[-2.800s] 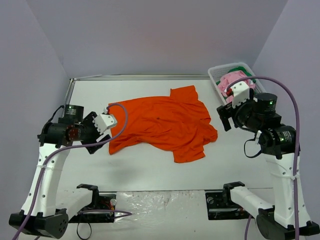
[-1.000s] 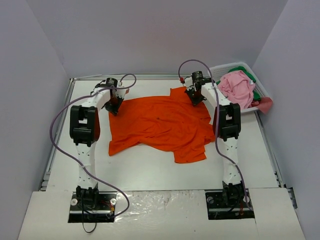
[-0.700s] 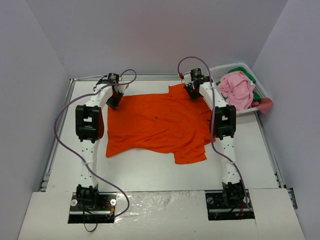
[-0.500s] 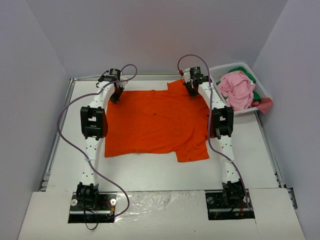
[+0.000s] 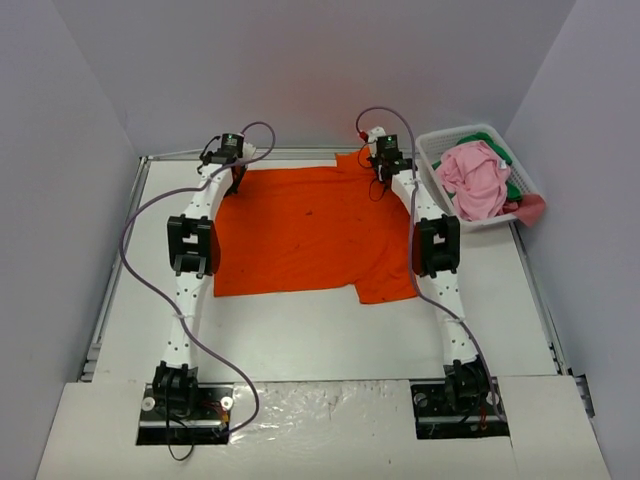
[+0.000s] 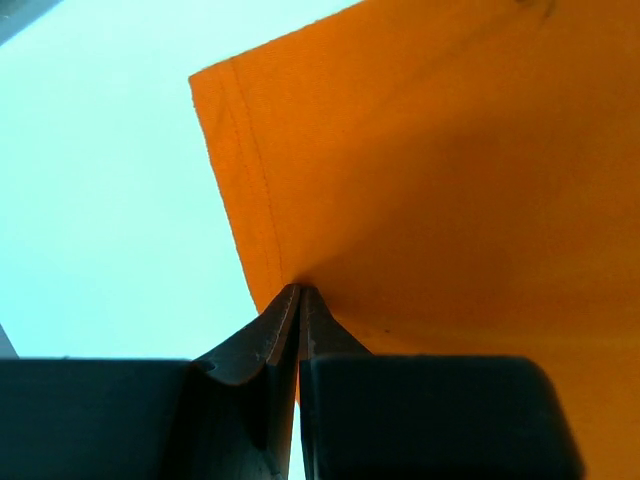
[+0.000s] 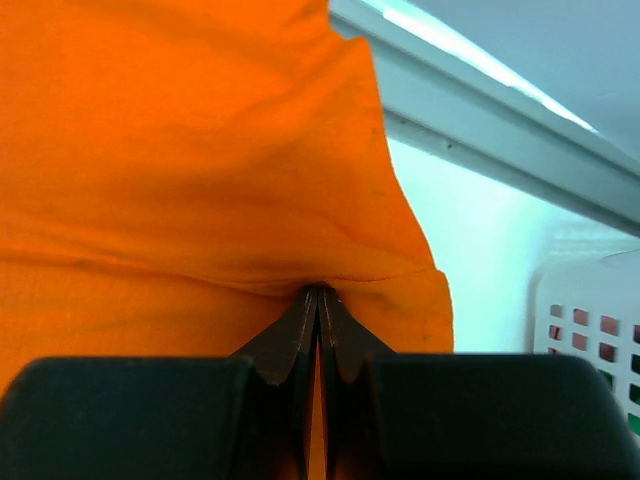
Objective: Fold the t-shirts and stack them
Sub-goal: Flatten out the tshirt
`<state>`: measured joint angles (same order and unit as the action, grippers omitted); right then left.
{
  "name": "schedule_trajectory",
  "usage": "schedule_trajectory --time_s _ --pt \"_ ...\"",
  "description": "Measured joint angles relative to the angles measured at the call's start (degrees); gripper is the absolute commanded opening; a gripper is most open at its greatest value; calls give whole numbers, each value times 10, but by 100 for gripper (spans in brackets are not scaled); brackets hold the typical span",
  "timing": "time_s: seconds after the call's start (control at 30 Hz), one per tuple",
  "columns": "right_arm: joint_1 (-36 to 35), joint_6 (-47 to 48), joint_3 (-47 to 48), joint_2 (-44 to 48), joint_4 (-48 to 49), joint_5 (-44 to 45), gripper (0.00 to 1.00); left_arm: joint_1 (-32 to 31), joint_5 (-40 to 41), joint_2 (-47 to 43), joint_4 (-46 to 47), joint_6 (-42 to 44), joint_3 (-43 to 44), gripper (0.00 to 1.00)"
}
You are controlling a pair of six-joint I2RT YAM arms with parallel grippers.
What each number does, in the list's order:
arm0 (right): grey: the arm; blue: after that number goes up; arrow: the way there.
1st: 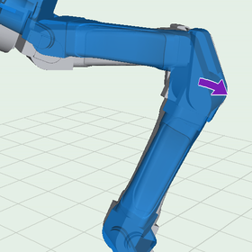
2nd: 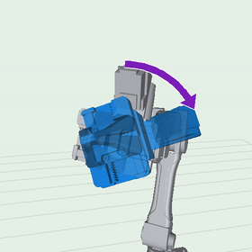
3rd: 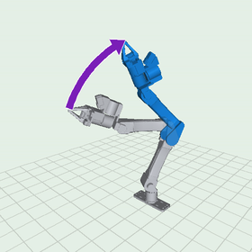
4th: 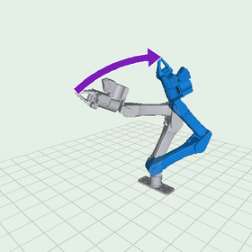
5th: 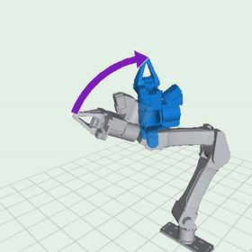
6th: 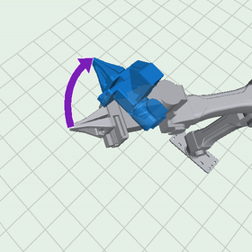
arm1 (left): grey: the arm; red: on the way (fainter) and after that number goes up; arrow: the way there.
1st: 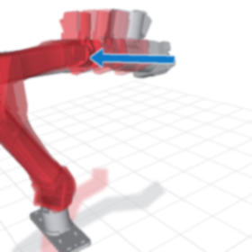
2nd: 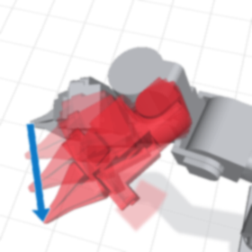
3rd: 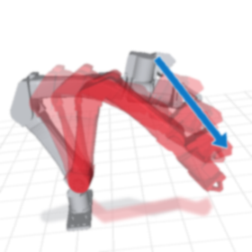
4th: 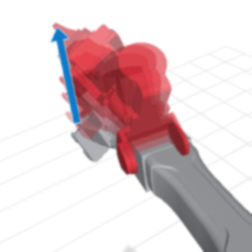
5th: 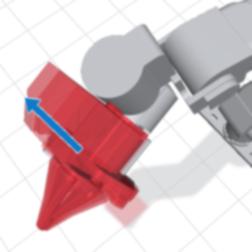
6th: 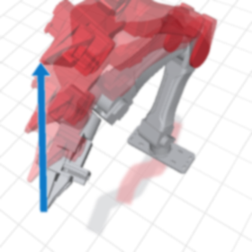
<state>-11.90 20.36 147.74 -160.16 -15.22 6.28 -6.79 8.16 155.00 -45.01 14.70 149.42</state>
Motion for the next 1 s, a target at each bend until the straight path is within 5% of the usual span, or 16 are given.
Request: schedule_trajectory --time_s 0.23,0.37,0.4,0.53,0.6,0.73,1.0 --pt "-10 7 -12 -8 52 54 2 -10 32 1 34 15 0 2" --pt "-19 12 -53 14 74 74 18 -26 54 -22 51 28 -35 2" --pt "-20 12 -66 25 72 75 31 -31 58 -34 54 31 -50 2" --pt "-26 15 -123 82 67 78 54 -50 75 -100 58 40 -111 3" --pt "-31 15 -161 129 63 79 64 -59 82 -150 61 44 -145 11" --pt "-39 15 -247 256 64 78 70 -63 90 -288 78 52 -239 24" --pt "-43 10 -503 549 51 34 70 -55 54 -634 156 108 -623 26"
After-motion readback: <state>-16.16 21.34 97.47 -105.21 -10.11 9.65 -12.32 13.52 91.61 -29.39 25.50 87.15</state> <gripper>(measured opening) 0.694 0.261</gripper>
